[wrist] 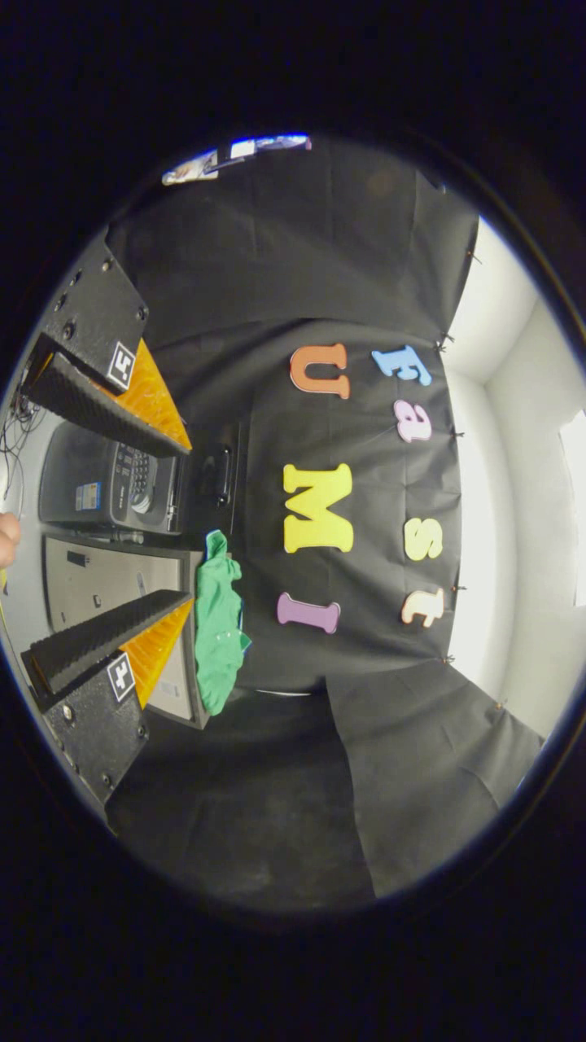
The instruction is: Put the clothes into the washing machine and then close the washing machine lid.
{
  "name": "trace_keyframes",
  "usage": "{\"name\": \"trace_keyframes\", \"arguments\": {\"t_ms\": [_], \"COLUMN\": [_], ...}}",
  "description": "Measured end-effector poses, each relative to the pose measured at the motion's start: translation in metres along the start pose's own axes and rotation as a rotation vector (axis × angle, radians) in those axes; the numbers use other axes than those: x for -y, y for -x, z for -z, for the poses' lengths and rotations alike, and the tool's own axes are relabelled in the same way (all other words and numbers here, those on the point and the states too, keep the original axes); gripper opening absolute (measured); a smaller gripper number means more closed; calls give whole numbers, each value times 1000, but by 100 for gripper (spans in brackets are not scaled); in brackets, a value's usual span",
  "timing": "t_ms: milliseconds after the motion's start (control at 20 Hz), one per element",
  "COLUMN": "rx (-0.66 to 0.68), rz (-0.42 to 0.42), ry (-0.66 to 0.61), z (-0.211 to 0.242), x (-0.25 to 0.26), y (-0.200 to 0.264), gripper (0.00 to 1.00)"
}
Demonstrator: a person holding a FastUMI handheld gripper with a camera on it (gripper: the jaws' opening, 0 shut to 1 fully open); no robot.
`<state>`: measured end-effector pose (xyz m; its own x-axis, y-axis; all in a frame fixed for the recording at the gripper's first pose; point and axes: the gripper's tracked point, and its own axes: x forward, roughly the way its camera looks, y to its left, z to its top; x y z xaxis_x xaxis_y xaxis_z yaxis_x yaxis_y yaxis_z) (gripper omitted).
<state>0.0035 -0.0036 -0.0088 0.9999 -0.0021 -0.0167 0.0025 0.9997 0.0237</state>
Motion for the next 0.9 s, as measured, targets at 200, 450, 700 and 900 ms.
{"name": "trace_keyframes", "arguments": {"t_ms": [200,450,700,900], "rx": [0,-1,-7,5], "rz": [-1,4,17,38], "ry": [12,-4,-4,9], "z": [-1,2,-4,-20], "x": [-5,-2,-4,2], "y": [2,1,1,-9], "gripper": [100,100,100,100]}}
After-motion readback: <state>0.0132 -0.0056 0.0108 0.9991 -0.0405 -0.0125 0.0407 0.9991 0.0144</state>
